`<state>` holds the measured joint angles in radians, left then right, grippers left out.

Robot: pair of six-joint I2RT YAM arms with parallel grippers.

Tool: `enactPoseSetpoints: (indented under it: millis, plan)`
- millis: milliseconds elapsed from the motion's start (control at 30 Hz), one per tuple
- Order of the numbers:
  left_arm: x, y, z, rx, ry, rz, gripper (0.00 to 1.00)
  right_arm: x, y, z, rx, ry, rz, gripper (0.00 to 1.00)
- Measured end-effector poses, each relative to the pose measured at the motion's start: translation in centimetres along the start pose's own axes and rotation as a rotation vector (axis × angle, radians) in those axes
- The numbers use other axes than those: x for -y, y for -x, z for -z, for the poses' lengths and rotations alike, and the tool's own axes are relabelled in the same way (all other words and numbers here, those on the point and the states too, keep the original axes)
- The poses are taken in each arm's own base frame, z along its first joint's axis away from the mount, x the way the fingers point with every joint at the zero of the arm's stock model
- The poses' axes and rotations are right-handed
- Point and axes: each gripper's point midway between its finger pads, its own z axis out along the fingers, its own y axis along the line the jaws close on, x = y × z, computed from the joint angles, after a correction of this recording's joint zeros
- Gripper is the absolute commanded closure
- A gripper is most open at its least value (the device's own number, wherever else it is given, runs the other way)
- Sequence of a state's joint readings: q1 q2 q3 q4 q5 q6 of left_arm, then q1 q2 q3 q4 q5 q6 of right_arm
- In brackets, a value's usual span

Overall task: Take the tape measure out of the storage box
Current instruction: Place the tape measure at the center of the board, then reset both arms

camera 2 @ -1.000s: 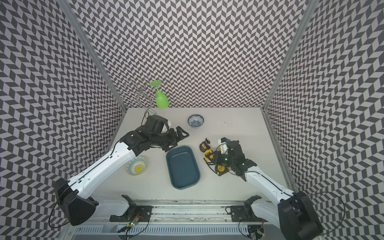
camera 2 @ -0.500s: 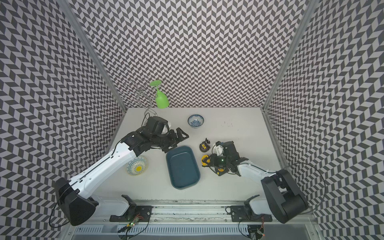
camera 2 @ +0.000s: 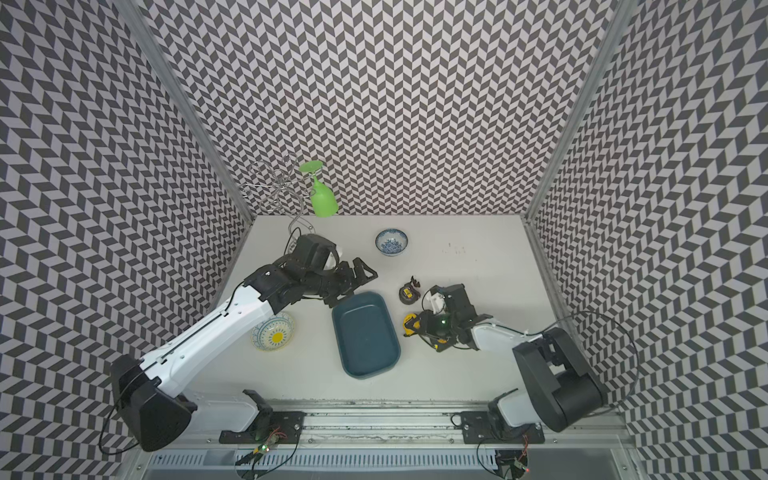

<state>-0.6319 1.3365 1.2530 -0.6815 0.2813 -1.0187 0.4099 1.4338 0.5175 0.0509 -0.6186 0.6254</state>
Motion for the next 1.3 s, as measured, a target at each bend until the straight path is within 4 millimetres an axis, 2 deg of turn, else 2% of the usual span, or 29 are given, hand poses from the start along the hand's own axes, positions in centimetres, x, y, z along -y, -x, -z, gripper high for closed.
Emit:
enactPoseSetpoints:
  millis: [100, 200, 367, 533, 667, 833, 967, 1067, 1200, 1300]
  plan:
    - [-0.2, -0.1, -0.1, -0.002, 0.004, 0.002, 0.00, 0.2, -0.1, 0.0, 0.000, -0.009, 0.007, 0.56]
    - [-0.4, -0.3, 0.1, -0.002, 0.005, 0.005, 0.00, 0.5, -0.2, 0.0, -0.004, -0.024, 0.005, 0.49]
    - [-0.3, -0.3, 0.7, 0.010, -0.004, 0.005, 0.00, 0.6, -0.3, 0.2, -0.002, -0.036, 0.007, 0.45]
    - [-0.3, -0.2, 1.0, 0.023, -0.006, 0.006, 0.00, 0.7, -0.3, 1.0, 0.002, -0.077, 0.008, 0.36]
    - [-0.4, 0.1, 1.2, 0.042, 0.000, -0.004, 0.00, 0.1, 0.4, 2.2, 0.027, -0.111, 0.027, 0.26]
    - [-1.5, 1.4, 1.4, 0.118, 0.061, -0.075, 0.00, -1.5, 2.3, 4.0, 0.094, -0.136, 0.080, 0.11]
    - [-3.8, 3.0, 2.1, 0.212, 0.152, -0.156, 0.00, -2.2, 4.6, 5.8, 0.165, -0.171, 0.118, 0.00]
    - [-6.3, 4.6, 2.6, 0.292, 0.235, -0.209, 0.00, -2.2, 6.7, 7.0, 0.227, -0.210, 0.151, 0.00]
    - [-9.8, 6.9, 3.0, 0.400, 0.340, -0.271, 0.00, -1.3, 9.8, 9.1, 0.318, -0.272, 0.181, 0.01]
    - [-12.3, 8.5, 2.9, 0.469, 0.397, -0.318, 0.00, 0.6, 12.2, 10.8, 0.396, -0.354, 0.185, 0.00]
